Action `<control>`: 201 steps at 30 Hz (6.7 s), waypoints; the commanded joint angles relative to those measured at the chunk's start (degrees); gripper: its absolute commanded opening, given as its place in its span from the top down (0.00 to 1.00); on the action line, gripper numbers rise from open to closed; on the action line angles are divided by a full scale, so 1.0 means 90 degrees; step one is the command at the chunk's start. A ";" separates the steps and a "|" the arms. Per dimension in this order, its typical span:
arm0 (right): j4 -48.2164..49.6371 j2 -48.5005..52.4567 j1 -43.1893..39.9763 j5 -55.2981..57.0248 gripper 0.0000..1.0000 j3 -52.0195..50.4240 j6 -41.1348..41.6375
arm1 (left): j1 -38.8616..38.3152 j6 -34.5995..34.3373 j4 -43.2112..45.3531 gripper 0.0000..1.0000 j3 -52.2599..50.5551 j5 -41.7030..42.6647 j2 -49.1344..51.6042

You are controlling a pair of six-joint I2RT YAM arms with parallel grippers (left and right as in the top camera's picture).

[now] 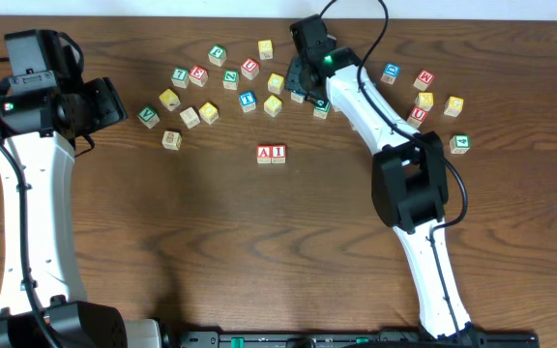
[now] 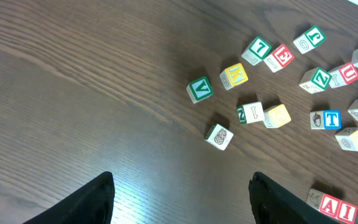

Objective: Spell out AI2
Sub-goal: 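Lower the right gripper onto the blue '2' block and close, then lift the '2' block and carry it right of the 'I' block, then lower the '2' block beside the 'I' and open the right gripper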

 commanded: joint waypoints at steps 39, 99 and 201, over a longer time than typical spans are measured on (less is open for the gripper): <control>-0.1185 -0.1469 0.0114 -0.0228 0.69 0.0114 -0.1460 | 0.0000 0.0034 -0.0015 0.31 0.0056 -0.0056 0.0022; -0.0245 0.0267 0.0425 0.0610 0.75 -0.0017 -0.1707 | 0.0000 0.0034 0.0007 0.32 0.0056 -0.0056 0.0022; -0.2205 -0.1200 0.0726 -0.0282 0.63 -0.2042 -0.1263 | 0.0000 0.0032 0.0010 0.32 0.0056 -0.0053 0.0022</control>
